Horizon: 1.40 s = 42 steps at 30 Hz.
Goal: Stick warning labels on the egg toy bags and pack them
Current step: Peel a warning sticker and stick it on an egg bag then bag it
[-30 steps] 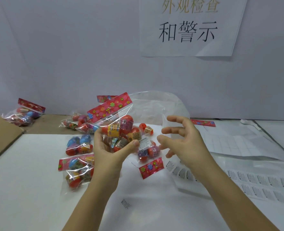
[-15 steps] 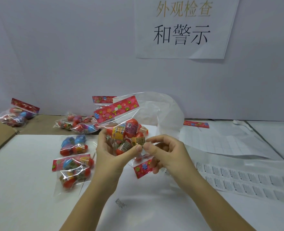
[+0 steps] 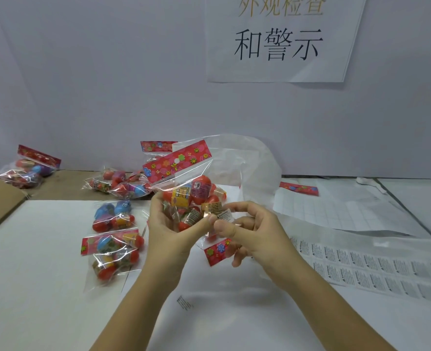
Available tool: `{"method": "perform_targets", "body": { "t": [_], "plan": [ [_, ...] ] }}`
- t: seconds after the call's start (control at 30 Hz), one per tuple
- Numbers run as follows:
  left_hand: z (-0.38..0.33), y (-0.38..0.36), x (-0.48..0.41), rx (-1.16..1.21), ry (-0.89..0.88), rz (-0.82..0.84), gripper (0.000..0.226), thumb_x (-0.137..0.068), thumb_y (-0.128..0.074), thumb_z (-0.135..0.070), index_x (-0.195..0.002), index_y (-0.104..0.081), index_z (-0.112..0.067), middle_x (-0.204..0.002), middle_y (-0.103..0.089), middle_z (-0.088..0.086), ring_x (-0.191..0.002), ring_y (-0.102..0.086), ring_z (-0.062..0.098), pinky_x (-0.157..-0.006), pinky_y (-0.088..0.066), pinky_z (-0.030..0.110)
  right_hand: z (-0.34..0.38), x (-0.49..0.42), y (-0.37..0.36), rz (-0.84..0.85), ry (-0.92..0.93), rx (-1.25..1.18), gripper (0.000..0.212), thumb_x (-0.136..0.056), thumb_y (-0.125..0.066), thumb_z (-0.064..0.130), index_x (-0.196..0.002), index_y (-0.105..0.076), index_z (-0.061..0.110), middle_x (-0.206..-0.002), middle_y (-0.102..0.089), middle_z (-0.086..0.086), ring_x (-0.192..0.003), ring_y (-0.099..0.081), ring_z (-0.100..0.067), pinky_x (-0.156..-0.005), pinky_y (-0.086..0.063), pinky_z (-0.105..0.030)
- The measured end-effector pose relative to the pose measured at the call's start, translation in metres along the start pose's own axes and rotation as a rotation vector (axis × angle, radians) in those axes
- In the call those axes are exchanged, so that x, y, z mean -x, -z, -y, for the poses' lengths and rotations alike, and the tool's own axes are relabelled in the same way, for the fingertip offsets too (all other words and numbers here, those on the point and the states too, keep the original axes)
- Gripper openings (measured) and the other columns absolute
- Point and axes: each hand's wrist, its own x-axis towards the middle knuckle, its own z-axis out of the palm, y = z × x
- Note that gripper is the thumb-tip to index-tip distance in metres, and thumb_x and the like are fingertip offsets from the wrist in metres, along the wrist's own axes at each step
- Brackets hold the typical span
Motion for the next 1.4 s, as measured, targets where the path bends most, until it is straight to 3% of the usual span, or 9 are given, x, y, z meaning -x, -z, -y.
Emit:
{"method": "perform_targets", "body": {
  "t": [0.07,0.17,0.47,0.63,0.8,0.93,1.0,1.2,1.4],
  "plan": [
    [-0.002,-0.002,0.002,0.034,0.021,0.021,0.103,-0.044,-0.085,-0.034,-0.137,-0.043,-0.028,-0.118,-0.068,0.001,-0.109,-0.067,0.022,-0.095,-0.055,0.042,-0.002,0.0,0.0,-0.008,0.015,-0.021,0.05,-0.071,-0.078,0.031,-0.116,-0.058,0.021,-0.079,-0.074,-0.003,-0.055,-0.066,-0.019,-0.044,-0.05,-0.025],
    [-0.002,-0.004,0.003,0.073,0.043,0.034,0.097,-0.048,-0.087,-0.027,-0.136,-0.045,-0.023,-0.117,-0.068,0.009,-0.109,-0.067,0.028,-0.1,-0.05,0.051,-0.002,-0.001,0.001,-0.036,0.039,-0.032,0.041,-0.074,-0.079,0.022,-0.11,-0.059,0.021,-0.074,-0.073,-0.003,-0.052,-0.064,-0.019,-0.043,-0.049,-0.024],
    [-0.002,-0.005,0.002,0.065,0.054,0.021,0.09,-0.05,-0.084,-0.025,-0.131,-0.048,-0.024,-0.114,-0.07,0.006,-0.105,-0.069,0.025,-0.092,-0.056,0.045,-0.002,-0.002,0.004,-0.06,0.051,0.073,0.045,-0.068,-0.084,0.023,-0.106,-0.059,0.025,-0.061,-0.068,0.004,-0.054,-0.067,-0.013,-0.045,-0.051,-0.025],
    [-0.005,-0.003,0.0,0.188,0.101,0.0,0.098,-0.047,-0.091,-0.03,-0.134,-0.046,-0.025,-0.109,-0.073,0.003,-0.101,-0.071,0.023,-0.088,-0.057,0.04,0.0,-0.004,0.011,-0.04,-0.015,-0.054,0.038,-0.077,-0.071,0.039,-0.104,-0.064,0.014,-0.083,-0.074,-0.009,-0.064,-0.07,-0.023,-0.051,-0.056,-0.03],
    [-0.012,0.002,-0.005,0.298,0.153,-0.01,0.058,-0.068,-0.086,-0.031,-0.115,-0.058,-0.012,-0.094,-0.076,0.0,-0.09,-0.073,0.015,-0.092,-0.053,0.045,-0.006,-0.006,0.012,-0.065,0.069,-0.123,0.016,-0.084,-0.067,0.019,-0.095,-0.068,0.007,-0.079,-0.075,-0.009,-0.07,-0.073,-0.024,-0.055,-0.057,-0.028],
    [-0.024,0.026,-0.012,0.433,0.162,-0.012,0.07,-0.038,-0.088,-0.052,-0.096,-0.074,-0.016,-0.098,-0.076,0.005,-0.089,-0.074,0.022,-0.068,-0.06,0.033,0.0,-0.006,0.021,-0.09,0.133,-0.137,0.022,-0.073,-0.07,0.027,-0.089,-0.072,0.012,-0.07,-0.072,-0.004,-0.059,-0.068,-0.017,-0.052,-0.054,-0.024],
    [-0.031,0.037,-0.014,0.288,0.185,0.043,0.073,-0.039,-0.084,-0.062,-0.096,-0.072,-0.018,-0.09,-0.077,0.005,-0.079,-0.075,0.027,-0.06,-0.059,0.031,0.002,-0.007,0.024,-0.096,0.16,-0.142,0.023,-0.071,-0.071,0.03,-0.087,-0.074,0.014,-0.067,-0.07,-0.002,-0.057,-0.066,-0.017,-0.051,-0.053,-0.024],
    [-0.026,0.031,-0.011,-0.011,0.092,0.004,0.012,-0.065,-0.075,-0.035,-0.071,-0.078,-0.025,-0.068,-0.073,-0.002,-0.053,-0.068,0.012,-0.045,-0.053,0.024,0.0,-0.009,0.024,-0.098,0.173,-0.171,0.017,-0.069,-0.072,0.033,-0.08,-0.079,0.022,-0.061,-0.066,-0.002,-0.054,-0.063,-0.017,-0.049,-0.051,-0.024],
    [-0.024,0.03,-0.014,0.018,0.103,-0.055,0.021,-0.062,-0.074,-0.039,-0.075,-0.077,-0.022,-0.075,-0.075,-0.003,-0.066,-0.073,0.014,-0.052,-0.056,0.025,-0.003,-0.012,0.031,-0.12,0.124,-0.255,0.016,-0.067,-0.074,0.028,-0.074,-0.076,0.014,-0.067,-0.067,-0.009,-0.06,-0.069,-0.023,-0.046,-0.052,-0.023]
  ]
}}
